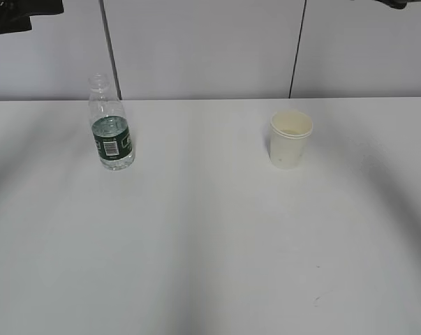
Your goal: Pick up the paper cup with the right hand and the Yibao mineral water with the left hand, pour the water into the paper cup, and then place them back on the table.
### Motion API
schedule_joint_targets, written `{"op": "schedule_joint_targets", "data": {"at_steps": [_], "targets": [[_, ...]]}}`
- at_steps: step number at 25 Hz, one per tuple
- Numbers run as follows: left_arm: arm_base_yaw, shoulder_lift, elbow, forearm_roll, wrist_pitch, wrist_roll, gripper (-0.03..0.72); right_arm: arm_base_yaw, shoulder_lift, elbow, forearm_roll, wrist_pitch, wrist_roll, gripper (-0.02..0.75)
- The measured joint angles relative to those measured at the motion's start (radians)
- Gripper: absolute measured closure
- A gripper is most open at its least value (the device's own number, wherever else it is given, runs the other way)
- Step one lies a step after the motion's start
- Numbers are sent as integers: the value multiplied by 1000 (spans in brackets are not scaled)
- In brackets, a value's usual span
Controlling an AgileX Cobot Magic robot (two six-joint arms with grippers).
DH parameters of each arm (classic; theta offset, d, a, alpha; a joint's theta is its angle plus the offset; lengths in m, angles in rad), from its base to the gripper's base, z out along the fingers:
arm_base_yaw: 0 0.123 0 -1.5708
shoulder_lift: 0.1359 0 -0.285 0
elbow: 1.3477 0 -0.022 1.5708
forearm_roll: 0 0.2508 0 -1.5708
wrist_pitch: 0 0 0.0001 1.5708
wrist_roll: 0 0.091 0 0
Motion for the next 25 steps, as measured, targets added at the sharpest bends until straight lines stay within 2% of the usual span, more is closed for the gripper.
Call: {"op": "schedule_joint_targets", "data": {"at_steps": [10,25], "targets": [[13,-43,-6,0,-216,60,205,0,-12,0,0,-11,2,146],[14,-43,-6,0,-19,50,214,0,-13,0,0,36,2,148]]}}
